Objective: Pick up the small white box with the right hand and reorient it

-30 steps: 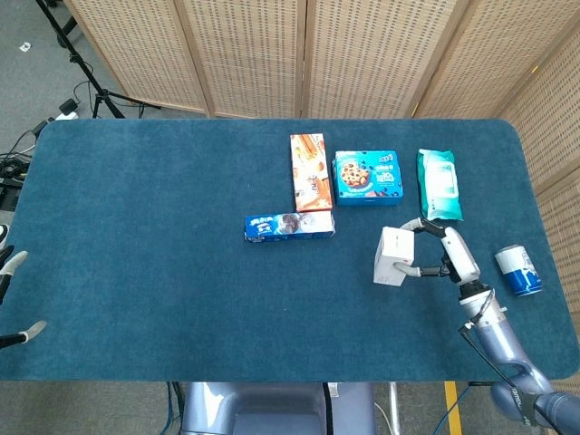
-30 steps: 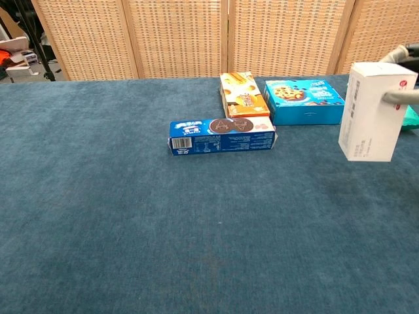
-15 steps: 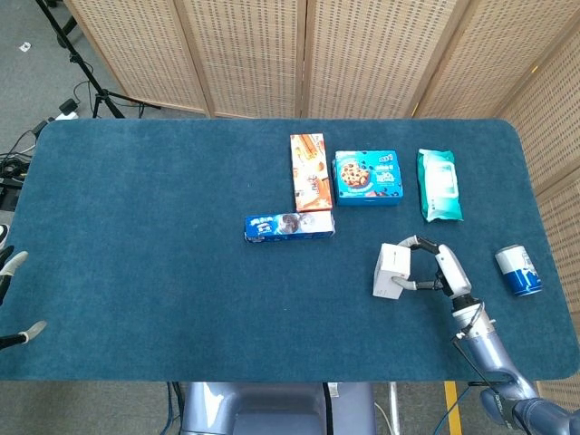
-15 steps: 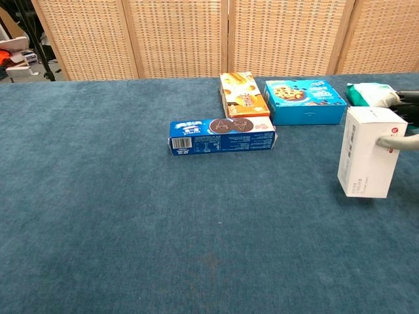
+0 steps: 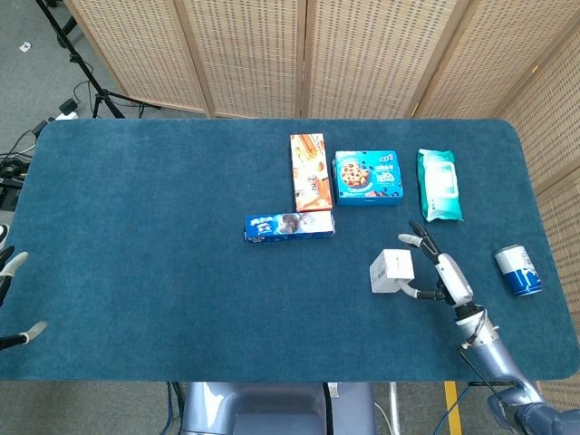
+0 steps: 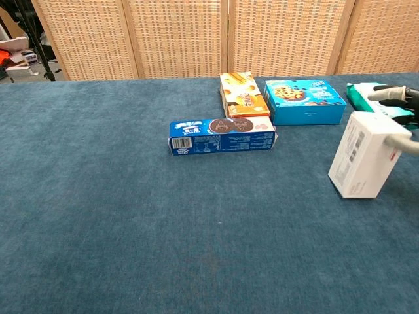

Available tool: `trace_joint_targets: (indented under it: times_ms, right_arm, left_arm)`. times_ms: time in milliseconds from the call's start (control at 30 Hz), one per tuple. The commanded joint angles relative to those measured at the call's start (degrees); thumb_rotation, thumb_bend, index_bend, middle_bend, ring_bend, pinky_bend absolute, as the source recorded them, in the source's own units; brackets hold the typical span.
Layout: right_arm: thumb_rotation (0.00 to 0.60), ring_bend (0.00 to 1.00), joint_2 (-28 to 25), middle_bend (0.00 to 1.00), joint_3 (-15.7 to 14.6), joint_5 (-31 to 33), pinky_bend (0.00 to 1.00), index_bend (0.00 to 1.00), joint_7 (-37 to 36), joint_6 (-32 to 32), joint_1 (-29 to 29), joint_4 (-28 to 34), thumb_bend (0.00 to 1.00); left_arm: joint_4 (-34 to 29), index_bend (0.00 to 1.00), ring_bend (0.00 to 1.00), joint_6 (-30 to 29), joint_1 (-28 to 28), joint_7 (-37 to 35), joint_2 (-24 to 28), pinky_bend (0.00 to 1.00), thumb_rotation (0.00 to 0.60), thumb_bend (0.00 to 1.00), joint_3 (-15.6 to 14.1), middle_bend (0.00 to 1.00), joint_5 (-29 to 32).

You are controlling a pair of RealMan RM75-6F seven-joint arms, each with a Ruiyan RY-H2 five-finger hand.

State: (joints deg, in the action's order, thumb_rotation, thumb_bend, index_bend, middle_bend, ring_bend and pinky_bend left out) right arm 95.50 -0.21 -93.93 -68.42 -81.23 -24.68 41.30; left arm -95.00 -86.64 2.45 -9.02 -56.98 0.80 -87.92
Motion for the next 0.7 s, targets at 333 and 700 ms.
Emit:
trace_joint_targets:
  times_ms: [333,700]
  right_arm:
    - [0.600,0.00,-3.96,0.00,0.03,-1.84,0.05,0.04,2.18,-6.42,0.92,4.36,0.29]
    - [0.600,0.00,-30.77,0.00,-1.83,-3.01,0.00,0.00,57.48,5.14,-1.81,45.04,0.00]
  left_arm:
    - [0.13,0.00,0.00,-0.41,-0.17,-0.60,0.18,0.00,0.600,0.00,0.01,0.00,-0.14]
    - [0.20,0.00,0.00,-0.86,-0.25,-0.55,0.32,0.00,0.600,0.00,-0.16,0.00,-0.86]
